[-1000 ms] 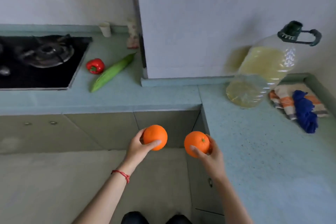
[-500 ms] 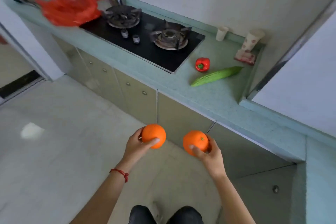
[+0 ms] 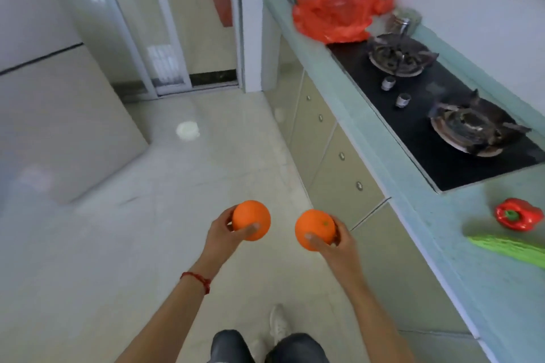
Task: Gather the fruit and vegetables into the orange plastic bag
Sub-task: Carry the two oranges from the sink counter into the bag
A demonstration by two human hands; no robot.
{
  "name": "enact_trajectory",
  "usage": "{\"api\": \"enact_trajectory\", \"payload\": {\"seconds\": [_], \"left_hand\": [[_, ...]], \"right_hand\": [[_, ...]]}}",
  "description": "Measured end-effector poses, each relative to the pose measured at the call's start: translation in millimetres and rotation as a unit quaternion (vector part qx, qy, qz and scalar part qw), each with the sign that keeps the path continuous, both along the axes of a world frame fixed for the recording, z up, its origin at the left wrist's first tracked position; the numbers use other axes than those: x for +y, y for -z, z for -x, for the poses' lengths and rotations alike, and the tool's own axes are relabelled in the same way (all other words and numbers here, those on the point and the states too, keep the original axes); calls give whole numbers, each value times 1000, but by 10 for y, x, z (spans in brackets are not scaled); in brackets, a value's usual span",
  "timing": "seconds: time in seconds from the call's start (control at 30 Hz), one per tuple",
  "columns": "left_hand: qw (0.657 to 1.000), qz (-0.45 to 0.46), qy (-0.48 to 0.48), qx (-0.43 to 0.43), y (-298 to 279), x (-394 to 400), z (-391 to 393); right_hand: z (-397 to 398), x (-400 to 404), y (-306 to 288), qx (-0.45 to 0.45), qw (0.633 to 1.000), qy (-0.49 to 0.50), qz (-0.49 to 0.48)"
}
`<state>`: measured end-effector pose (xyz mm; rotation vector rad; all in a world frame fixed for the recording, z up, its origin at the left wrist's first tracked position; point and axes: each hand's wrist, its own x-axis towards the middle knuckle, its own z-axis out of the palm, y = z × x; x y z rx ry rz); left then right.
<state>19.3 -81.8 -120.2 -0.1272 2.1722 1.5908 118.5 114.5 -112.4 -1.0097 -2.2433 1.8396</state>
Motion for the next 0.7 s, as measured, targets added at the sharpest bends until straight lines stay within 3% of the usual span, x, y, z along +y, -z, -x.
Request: {"api": "enact_trajectory", "payload": {"seconds": [0.33, 0.7], "left_hand": [[990, 1, -143, 2, 17, 22, 316], [986, -2, -164, 0, 88, 116, 1302]], "right_hand": [[824, 255, 88, -3, 992, -128, 2], [1914, 396, 154, -8, 987, -159, 10]]}}
